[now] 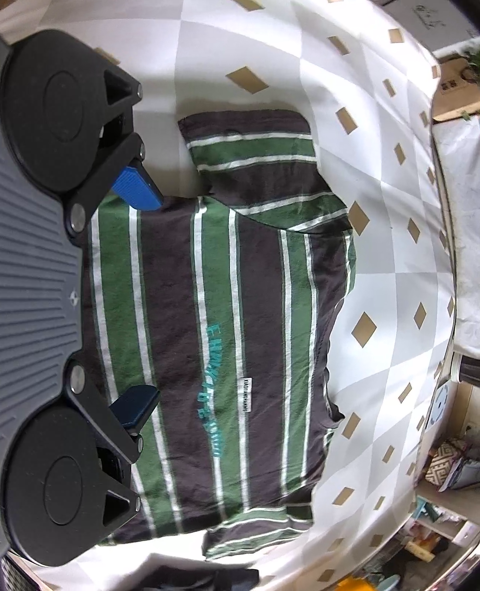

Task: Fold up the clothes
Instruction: 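Move the open right gripper to the sleeve beside the black garment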

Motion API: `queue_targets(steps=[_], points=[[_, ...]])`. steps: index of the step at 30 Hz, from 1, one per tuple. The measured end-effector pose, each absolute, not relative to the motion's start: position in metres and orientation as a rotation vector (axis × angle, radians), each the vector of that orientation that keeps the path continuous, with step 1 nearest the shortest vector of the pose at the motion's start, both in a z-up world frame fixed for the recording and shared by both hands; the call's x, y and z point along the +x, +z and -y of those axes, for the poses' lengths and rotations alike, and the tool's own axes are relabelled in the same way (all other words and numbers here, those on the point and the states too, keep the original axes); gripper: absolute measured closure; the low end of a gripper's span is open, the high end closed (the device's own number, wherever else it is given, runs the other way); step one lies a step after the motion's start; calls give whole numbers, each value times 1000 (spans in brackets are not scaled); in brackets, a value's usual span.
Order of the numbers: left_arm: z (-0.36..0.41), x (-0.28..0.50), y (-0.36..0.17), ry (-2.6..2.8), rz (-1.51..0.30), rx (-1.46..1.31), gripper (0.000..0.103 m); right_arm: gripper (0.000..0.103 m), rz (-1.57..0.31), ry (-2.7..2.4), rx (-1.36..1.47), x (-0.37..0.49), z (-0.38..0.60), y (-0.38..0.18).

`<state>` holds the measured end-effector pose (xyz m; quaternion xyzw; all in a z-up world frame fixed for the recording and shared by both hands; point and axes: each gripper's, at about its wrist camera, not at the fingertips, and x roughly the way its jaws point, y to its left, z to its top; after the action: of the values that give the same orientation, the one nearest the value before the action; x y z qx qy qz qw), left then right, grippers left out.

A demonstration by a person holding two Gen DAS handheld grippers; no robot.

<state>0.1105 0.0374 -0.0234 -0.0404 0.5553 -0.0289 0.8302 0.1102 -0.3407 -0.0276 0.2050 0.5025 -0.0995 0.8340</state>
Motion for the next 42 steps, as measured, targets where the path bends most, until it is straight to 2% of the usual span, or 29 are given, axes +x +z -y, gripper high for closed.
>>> queue_targets(steps=[10, 18, 28, 34, 37, 39, 42], points=[[-27, 120, -29, -85, -1208, -84, 2, 25, -1060, -249, 453, 133, 355, -48], [-35, 129, -32, -78, -1234, -192, 2, 24, -1080, -308, 470, 148, 363, -70], [-35, 131, -37, -64, -1247, -218, 2, 22, -1087, -324, 375, 158, 352, -81], [-32, 131, -39, -69, -1251, -216, 2, 45, -1083, -281, 202, 161, 329, -81], [-32, 131, -41, -63, -1257, -215, 2, 62, -1063, -251, 185, 161, 323, -80], [-33, 131, -43, -58, -1264, -218, 2, 79, -1053, -226, 178, 163, 319, -79], [-34, 131, -45, -55, -1271, -225, 2, 95, -1050, -200, 187, 165, 315, -78]])
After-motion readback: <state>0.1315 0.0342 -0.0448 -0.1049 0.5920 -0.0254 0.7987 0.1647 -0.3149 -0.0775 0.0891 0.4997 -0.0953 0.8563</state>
